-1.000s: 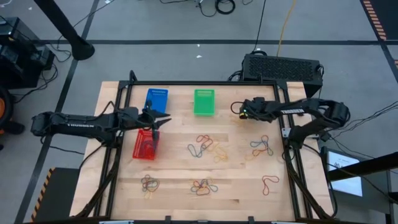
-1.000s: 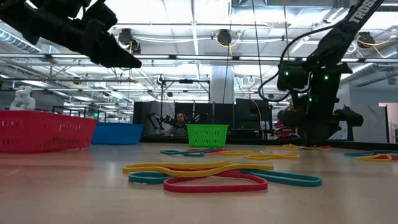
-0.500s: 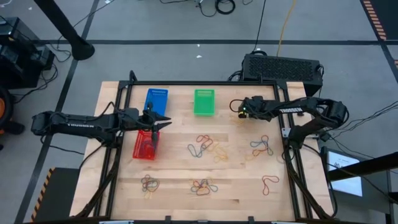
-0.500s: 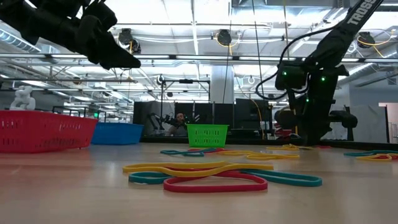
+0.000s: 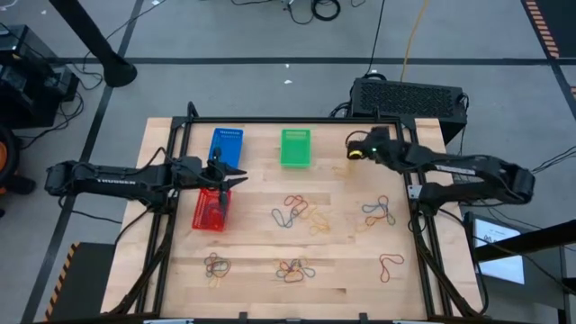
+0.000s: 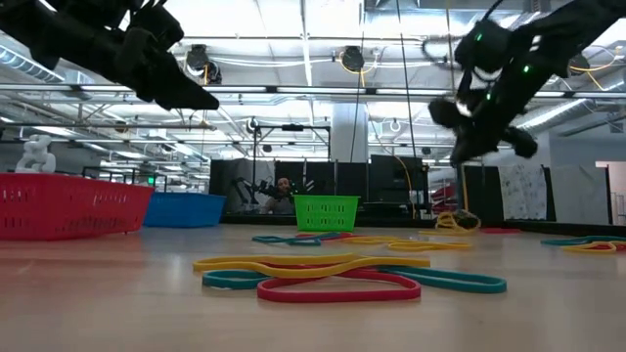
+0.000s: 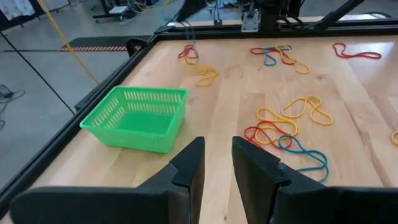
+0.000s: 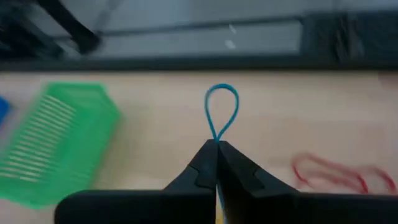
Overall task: Sort rubber bands into baskets
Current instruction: Put the blue rubber band into the red basket
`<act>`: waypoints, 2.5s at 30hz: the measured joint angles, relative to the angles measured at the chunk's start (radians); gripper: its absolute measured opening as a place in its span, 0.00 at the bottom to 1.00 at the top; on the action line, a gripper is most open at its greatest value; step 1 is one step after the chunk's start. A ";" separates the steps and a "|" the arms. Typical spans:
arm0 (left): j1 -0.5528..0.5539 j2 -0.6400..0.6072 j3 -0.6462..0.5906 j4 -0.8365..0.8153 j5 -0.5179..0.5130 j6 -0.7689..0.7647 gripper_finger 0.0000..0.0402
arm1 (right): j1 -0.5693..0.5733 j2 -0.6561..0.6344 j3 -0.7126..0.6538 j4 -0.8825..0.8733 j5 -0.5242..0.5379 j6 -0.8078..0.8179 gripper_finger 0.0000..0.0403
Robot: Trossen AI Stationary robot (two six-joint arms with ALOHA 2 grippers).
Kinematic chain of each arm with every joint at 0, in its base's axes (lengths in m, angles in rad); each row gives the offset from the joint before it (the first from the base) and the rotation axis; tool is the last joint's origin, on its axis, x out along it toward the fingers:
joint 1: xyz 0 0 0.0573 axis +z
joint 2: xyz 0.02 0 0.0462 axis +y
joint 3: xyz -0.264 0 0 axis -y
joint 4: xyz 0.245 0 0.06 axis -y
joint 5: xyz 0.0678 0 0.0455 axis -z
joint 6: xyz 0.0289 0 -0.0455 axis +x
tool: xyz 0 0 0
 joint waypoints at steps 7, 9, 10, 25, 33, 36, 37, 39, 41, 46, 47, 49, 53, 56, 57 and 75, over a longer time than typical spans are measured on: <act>0.000 -0.058 0.001 -0.044 -0.004 0.004 0.22 | 0.063 -0.139 0.000 0.232 0.006 -0.157 0.00; 0.000 -0.089 0.001 -0.083 -0.012 0.004 0.22 | 0.088 -0.157 0.000 0.317 -0.024 -0.195 0.00; 0.000 -0.107 0.001 -0.098 -0.022 0.004 0.22 | 0.102 -0.161 0.000 0.360 -0.042 -0.209 0.00; 0.000 -0.282 0.002 -0.302 -0.283 -0.024 0.22 | 0.391 0.103 0.001 0.953 -0.124 -0.266 0.00; 0.000 -0.278 0.002 -0.303 -0.470 -0.027 0.22 | 0.462 0.423 0.159 1.085 -0.127 -0.254 0.00; 0.000 -0.278 0.002 -0.311 -0.558 -0.048 0.22 | 0.478 0.555 0.302 1.059 -0.186 -0.297 0.00; 0.000 -0.278 0.002 -0.315 -0.577 -0.049 0.22 | 0.483 0.598 0.356 1.036 -0.202 -0.311 0.00; 0.000 -0.278 0.002 -0.328 -0.610 -0.050 0.22 | 0.488 0.679 0.473 0.984 -0.207 -0.336 0.00; 0.000 -0.278 0.002 -0.336 -0.643 -0.050 0.22 | 0.494 0.771 0.600 0.927 -0.221 -0.356 0.00; 0.000 -0.278 0.002 -0.377 -0.726 -0.073 0.22 | 0.500 0.997 0.902 0.785 -0.298 -0.406 0.00; 0.000 -0.278 0.002 -0.378 -0.740 -0.078 0.22 | 0.500 1.041 0.963 0.769 -0.319 -0.415 0.00; 0.000 -0.278 0.002 -0.375 -0.763 -0.078 0.22 | 0.500 1.115 1.065 0.741 -0.356 -0.422 0.00; 0.008 -0.278 0.002 -0.376 -0.790 -0.078 0.22 | 0.500 1.245 1.223 0.706 -0.411 -0.422 0.00; 0.024 -0.278 0.002 -0.379 -0.831 -0.096 0.22 | 0.502 1.323 1.306 0.693 -0.412 -0.423 0.00; 0.030 -0.278 0.002 -0.381 -0.843 -0.105 0.22 | 0.502 1.347 1.334 0.679 -0.412 -0.423 0.00; 0.060 -0.277 -0.015 -0.369 -0.839 -0.105 0.22 | 0.491 1.459 1.452 0.475 -0.437 -0.445 0.01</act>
